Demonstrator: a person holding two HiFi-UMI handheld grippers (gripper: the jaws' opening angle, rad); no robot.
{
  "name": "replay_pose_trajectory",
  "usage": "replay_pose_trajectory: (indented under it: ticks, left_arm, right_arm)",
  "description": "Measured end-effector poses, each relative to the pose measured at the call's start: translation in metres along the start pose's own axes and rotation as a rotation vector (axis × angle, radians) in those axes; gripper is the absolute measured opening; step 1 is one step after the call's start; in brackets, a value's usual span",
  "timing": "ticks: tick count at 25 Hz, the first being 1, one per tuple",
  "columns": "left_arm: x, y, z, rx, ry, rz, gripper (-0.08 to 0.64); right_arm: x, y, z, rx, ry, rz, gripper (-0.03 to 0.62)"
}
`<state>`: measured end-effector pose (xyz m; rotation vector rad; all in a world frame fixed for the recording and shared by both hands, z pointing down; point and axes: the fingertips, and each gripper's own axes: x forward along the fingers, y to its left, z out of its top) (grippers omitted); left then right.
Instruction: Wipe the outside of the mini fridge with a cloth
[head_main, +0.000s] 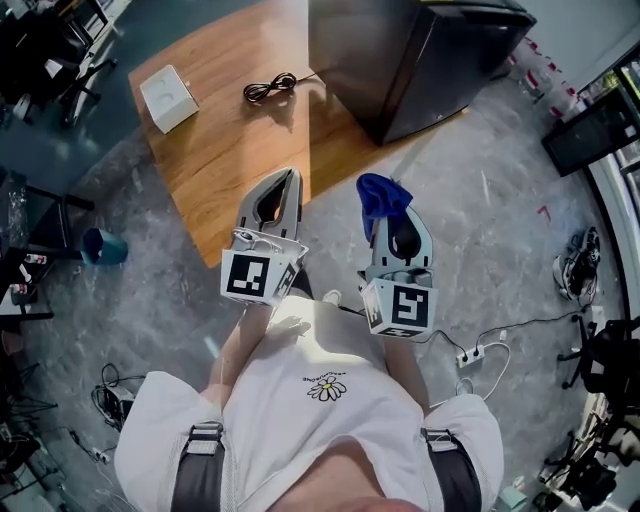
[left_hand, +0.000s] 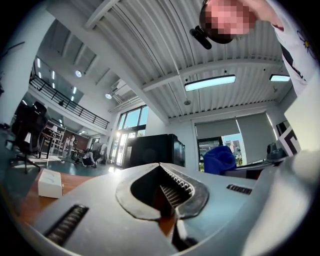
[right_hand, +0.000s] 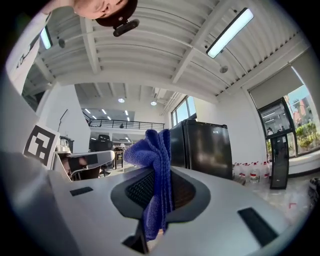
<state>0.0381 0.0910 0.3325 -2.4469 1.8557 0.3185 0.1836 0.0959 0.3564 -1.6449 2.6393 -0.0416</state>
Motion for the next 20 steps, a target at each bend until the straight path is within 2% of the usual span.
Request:
replay_pose_trajectory:
  ticks: [8,20]
  left_arm:
    - [-0.011,-0.015,0.021,0.008,-0.067,-0.033,0.005]
    - [-0.016,-0.030,0.021,0.029,-0.075,-0.045,0.005]
  right_arm:
    - [-0.018,0.007,0.001,0.008,-0.026,0.019,0.061]
    - [-0.027,0.005,-0.010,-0.007,0.011,0.043,0.061]
